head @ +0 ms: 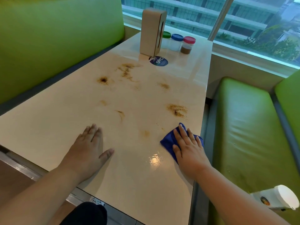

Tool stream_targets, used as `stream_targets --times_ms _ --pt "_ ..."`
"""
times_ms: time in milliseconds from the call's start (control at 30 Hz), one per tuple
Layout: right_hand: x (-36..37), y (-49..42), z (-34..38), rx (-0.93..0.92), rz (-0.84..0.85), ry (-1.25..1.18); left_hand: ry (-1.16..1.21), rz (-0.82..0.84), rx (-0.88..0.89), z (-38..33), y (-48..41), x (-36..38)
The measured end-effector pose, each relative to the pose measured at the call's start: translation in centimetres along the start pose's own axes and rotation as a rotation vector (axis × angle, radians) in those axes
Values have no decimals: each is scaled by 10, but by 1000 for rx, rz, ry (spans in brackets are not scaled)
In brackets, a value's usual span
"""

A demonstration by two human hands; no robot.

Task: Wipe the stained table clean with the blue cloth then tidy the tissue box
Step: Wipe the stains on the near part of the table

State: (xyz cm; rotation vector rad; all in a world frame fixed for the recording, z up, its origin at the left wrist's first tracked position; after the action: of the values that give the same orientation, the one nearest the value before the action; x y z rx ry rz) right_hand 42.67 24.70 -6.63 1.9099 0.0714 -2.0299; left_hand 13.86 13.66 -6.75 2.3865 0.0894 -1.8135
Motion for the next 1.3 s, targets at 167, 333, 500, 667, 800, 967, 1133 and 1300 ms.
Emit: stream_targets --times_ms 167,333,500,667,800,967,1133,1300 --pt "0 -1 28 15 -22 0 -19 -15 6 0 1 0" --pt "-1 36 25 -149 -10 -41 -17 -9 14 2 0 1" --pt "-11 -11 21 -13 -28 -87 -20 -8 12 2 0 3" --pt "-8 8 56 -262 -11 -83 -8 -14 15 2 0 3" --pt "-18 0 39 -229 -16 -151 -48 -4 16 4 -1 5" --pt "-15 -46 61 -155 4 -109 -52 22 11 5 -1 8" --pt "-16 -22 49 -299 -28 -132 -63 19 17 5 -1 8" --pt "-20 -41 43 -148 -21 -151 -63 18 20 4 -2 8"
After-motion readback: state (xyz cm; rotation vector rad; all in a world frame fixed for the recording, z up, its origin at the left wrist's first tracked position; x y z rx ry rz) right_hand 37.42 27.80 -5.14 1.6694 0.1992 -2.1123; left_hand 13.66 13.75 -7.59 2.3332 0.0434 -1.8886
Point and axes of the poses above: each hand's wrist, its own y-axis away from the middle knuckle, its own x-axis out of the palm, z = x × y, the point moved 7 cm from there along -y, towards the middle knuckle, and after that the axes turned 8 degrees about x, right-handed, at the moved point
